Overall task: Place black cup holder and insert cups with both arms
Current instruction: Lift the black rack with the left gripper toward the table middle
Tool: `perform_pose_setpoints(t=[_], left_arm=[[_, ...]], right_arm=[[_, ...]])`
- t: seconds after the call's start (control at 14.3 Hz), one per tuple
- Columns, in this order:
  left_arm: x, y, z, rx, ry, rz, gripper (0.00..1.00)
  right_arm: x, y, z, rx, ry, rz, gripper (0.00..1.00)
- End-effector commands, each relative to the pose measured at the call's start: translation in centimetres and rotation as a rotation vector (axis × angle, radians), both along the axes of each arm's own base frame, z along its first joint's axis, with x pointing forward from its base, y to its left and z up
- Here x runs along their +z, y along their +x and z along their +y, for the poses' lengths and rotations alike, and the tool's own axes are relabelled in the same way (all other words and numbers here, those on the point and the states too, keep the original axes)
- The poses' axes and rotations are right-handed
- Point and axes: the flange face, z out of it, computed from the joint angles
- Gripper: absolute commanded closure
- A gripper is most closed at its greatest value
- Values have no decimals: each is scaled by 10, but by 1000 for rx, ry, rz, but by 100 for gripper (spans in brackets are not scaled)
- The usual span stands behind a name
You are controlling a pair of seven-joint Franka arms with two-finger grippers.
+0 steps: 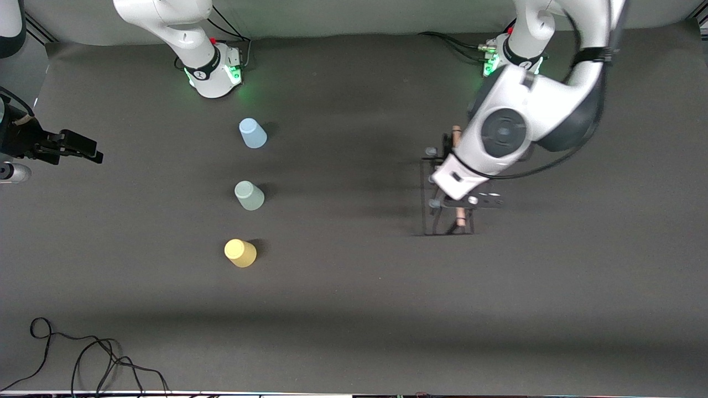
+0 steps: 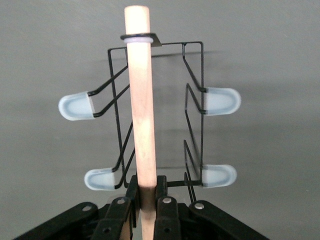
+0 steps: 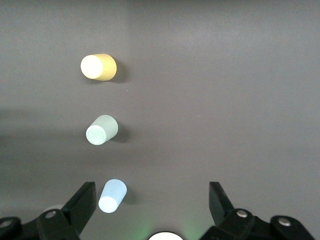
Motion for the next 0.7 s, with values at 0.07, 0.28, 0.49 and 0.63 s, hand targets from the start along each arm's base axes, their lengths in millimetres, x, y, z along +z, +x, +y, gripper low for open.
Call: perform_pose_setpoints(t=[0.07, 0.28, 0.49, 0.63], left_arm=[[-13, -25, -72, 102, -23, -80, 100], [-20, -45, -131, 119, -70, -107, 100], [-29, -60, -181, 125, -109, -146, 100], [-37, -69, -202, 111, -118, -150, 100]], right_arm=[[3, -5, 1, 13, -12, -10, 0], [4, -6, 2, 13, -12, -10, 0], [3, -5, 8, -19, -14, -4, 0], [-2, -4, 44, -121, -32, 7, 0]])
